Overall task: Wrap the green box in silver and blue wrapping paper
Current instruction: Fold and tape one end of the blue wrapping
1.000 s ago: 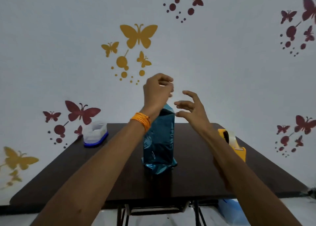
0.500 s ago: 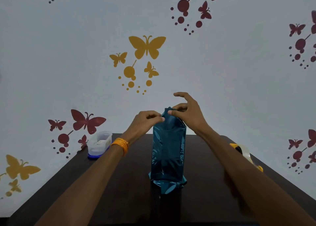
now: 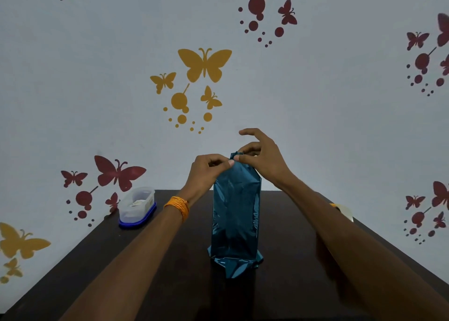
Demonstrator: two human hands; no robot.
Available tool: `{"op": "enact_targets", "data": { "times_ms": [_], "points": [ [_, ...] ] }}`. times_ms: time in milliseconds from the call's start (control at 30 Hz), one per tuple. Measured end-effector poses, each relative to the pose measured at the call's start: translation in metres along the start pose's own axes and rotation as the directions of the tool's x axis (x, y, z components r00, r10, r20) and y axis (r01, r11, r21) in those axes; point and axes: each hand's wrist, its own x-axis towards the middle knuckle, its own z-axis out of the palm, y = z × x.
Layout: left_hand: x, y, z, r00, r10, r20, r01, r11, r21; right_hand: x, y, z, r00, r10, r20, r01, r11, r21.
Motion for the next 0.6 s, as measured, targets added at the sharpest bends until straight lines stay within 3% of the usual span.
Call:
{"op": "enact_targets", "data": {
  "times_ms": [133, 333, 600],
  "points": [
    [-0.002, -0.001, 0.002, 0.999, -0.043, -0.003, 0.043, 0.995, -0.089, -0.002, -0.005, -0.005, 0.997, -0.063, 0.035, 0.063, 0.998, 0.008],
    [-0.002, 0.000, 0.002, 0.998, -0.063, 0.015, 0.065, 0.988, -0.141, -0.005, -0.015, -0.013, 0.965, -0.170, 0.200, 0.203, 0.966, -0.159],
    [-0.003, 0.001, 0.000, 0.999, -0.039, 0.032, 0.043, 0.989, -0.143, 0.008, -0.013, -0.005, 0.938, -0.161, 0.307, 0.254, 0.922, -0.292]
  ]
}}
